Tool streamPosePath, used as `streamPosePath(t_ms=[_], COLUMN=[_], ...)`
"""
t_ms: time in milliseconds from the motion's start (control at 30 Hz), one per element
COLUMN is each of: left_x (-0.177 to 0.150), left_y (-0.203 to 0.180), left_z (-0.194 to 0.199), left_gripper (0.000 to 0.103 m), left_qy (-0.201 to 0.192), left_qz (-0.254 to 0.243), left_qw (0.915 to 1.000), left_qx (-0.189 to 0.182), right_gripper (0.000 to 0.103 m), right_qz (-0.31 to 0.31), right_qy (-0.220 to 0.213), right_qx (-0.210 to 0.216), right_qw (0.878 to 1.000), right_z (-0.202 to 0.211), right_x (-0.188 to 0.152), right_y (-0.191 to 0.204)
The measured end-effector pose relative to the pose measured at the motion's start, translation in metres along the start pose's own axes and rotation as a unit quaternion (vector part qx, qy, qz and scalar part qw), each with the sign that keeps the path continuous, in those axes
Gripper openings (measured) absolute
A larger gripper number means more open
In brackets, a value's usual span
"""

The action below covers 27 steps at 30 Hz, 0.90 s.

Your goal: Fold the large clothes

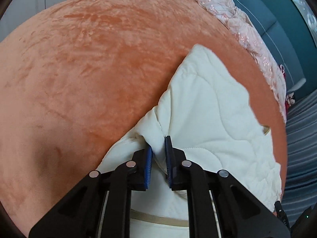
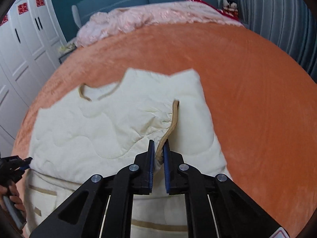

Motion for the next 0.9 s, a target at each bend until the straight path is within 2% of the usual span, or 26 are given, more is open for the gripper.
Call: streamPosePath(t_ms=[167,333,400,467,533,600,667,733,833,900], left_x=[-0.008,-0.014,-0.015,-0.017,-0.019,-0.024,-0.031,-0.039,-0.052,-0.060], left_y=[-0.005,-0.005,-0.008,-0.013,-0.022,-0.038,-0.061,-0.083,-0.090,-0.086], left_z=[-0.004,-0.012,-0.007,0.014,0.047,0.073,0.075,0.054,0.014,-0.003], left_gripper=[0.012,0.012,0.014,0.015,0.015,0.024,0.027,0.027,0.027,0.027], left_qy=[-0.037,-0.061,-0.076,-0.087,-0.101,-0.120,-0.115,-0.087,-0.057,-0.057], left_qz=[-0.072,-0.112,-0.136,-0.153,-0.154,-0.156,-0.167,-0.177,-0.186,-0.199], left_qw=[0.9960,0.9902,0.9847,0.9792,0.9795,0.9795,0.9790,0.9804,0.9805,0.9774], left_qx=[0.039,0.058,0.077,0.100,0.080,0.044,0.021,0.008,0.026,0.043], right_gripper=[0.007,0.009,0.009,0.011,0.018,0.021,0.021,0.020,0.020,0.020], right_qz=[-0.021,-0.019,-0.021,-0.021,-0.018,-0.011,0.011,0.034,0.048,0.052], right_qy=[0.026,0.020,0.024,0.005,-0.047,-0.073,-0.062,-0.048,-0.003,0.013], right_qx=[0.008,0.009,0.007,-0.025,-0.049,-0.033,0.012,0.040,0.062,0.057], right_qw=[0.999,1.000,0.999,0.999,0.998,0.997,0.998,0.997,0.997,0.997], right_z=[-0.028,-0.040,-0.034,-0.007,0.033,0.052,0.043,0.024,-0.013,-0.028], right_x=[-0.036,-0.043,-0.039,-0.028,-0.011,0.003,0.011,0.014,0.002,-0.012], right_y=[-0.004,-0.001,-0.004,-0.008,-0.009,0.005,0.032,0.059,0.086,0.093])
Point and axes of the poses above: each gripper's, at about its wrist camera, not at the fingertips, and z roughly against the way its jaws point, y to its left, x to its top, the point moved 10 cm from there along -z, roughly the way its jaws point, and after that the axes turned 14 degrees about z, right-handed, at the moved point
